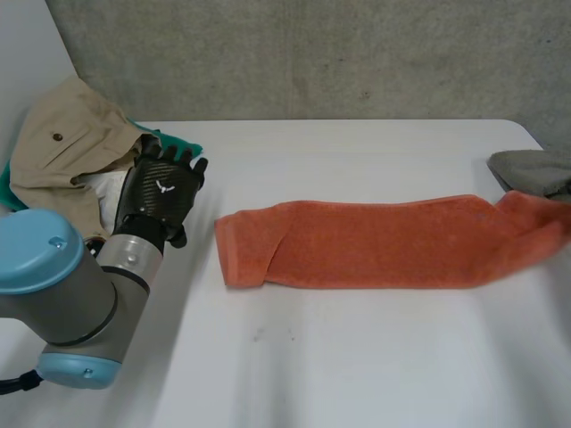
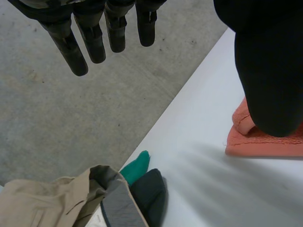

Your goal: Fold the laundry.

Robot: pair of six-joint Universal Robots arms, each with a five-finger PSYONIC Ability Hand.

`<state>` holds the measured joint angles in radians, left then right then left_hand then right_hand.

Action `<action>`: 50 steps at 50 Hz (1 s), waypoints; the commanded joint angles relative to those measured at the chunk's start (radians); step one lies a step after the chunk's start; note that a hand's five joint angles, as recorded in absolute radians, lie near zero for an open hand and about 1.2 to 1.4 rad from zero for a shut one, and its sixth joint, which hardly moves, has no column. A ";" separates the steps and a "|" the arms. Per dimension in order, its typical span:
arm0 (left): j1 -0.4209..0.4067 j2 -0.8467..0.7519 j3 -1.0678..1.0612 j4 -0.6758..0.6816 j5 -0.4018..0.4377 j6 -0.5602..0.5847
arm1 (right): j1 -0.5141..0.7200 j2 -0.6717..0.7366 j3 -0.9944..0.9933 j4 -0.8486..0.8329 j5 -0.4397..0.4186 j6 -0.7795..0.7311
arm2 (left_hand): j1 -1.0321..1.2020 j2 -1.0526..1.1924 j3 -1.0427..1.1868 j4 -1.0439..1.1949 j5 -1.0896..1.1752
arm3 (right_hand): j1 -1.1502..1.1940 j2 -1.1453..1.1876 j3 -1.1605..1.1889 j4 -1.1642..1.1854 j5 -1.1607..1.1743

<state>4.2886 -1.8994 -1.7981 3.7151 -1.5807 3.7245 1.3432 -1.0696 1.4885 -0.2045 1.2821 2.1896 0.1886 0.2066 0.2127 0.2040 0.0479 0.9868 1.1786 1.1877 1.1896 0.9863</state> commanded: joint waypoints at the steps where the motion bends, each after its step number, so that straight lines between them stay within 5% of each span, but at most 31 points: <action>1: 0.016 0.040 -0.015 0.000 0.001 -0.002 | 0.266 -0.089 -0.008 -0.061 -0.004 0.075 | -0.014 -0.032 -0.038 -0.029 -0.048 | 0.409 0.218 0.209 0.207 0.235; 11: 0.028 0.103 -0.058 0.000 -0.004 -0.002 | 0.759 0.018 -0.077 -0.199 -0.053 0.068 | -0.014 -0.032 -0.038 -0.029 -0.048 | 0.409 0.218 0.209 0.207 0.235; 20: 0.030 0.132 -0.093 -0.001 -0.005 -0.003 | 0.987 0.253 -0.143 -0.248 -0.158 0.056 | -0.014 -0.032 -0.038 -0.029 -0.048 | 0.409 0.218 0.209 0.207 0.235; 21: 0.030 0.132 -0.095 -0.001 -0.005 -0.002 | 0.994 0.267 -0.148 -0.246 -0.158 0.056 | -0.014 -0.032 -0.038 -0.029 -0.048 | 0.303 0.111 0.102 0.100 0.129; 22: 0.030 0.132 -0.095 -0.001 -0.005 -0.003 | 1.005 0.281 -0.148 -0.245 -0.155 0.053 | -0.014 -0.032 -0.038 -0.029 -0.048 | -0.189 -0.381 -0.390 -0.392 -0.363; 24: 0.031 0.131 -0.093 0.000 -0.005 -0.003 | 1.002 0.274 -0.148 -0.251 -0.142 0.058 | -0.014 -0.032 -0.038 -0.029 -0.048 | -0.776 -0.968 -0.977 -0.978 -0.950; 29: 0.030 0.128 -0.076 0.003 -0.004 -0.006 | 0.993 0.189 -0.148 -0.243 0.001 0.108 | -0.014 -0.032 -0.038 -0.029 -0.048 | -0.812 -1.004 -1.013 -1.015 -0.986; 34: 0.008 0.123 -0.046 0.005 -0.002 -0.034 | 0.878 0.100 -0.065 -0.224 0.207 0.324 | -0.014 -0.032 -0.038 -0.029 -0.048 | -0.812 -1.004 -1.013 -1.015 -0.986; 41: -0.113 0.080 0.023 0.003 0.001 -0.132 | 0.726 -0.049 0.085 -0.135 0.155 0.570 | -0.014 -0.032 -0.038 -0.029 -0.048 | -0.812 -1.004 -1.013 -1.015 -0.986; 50: -0.220 -0.070 0.137 -0.003 -0.005 -0.141 | 0.596 -0.009 0.150 -0.029 0.121 0.573 | -0.014 -0.032 -0.038 -0.029 -0.048 | -0.812 -1.004 -1.013 -1.015 -0.986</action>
<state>4.1266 -1.8830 -1.7262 3.7144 -1.5828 3.5830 2.0009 -1.1207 1.6109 -0.2800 1.4234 2.7781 0.1886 0.2066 0.2127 0.2040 0.0479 0.2013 0.2220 0.2154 0.2375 0.0656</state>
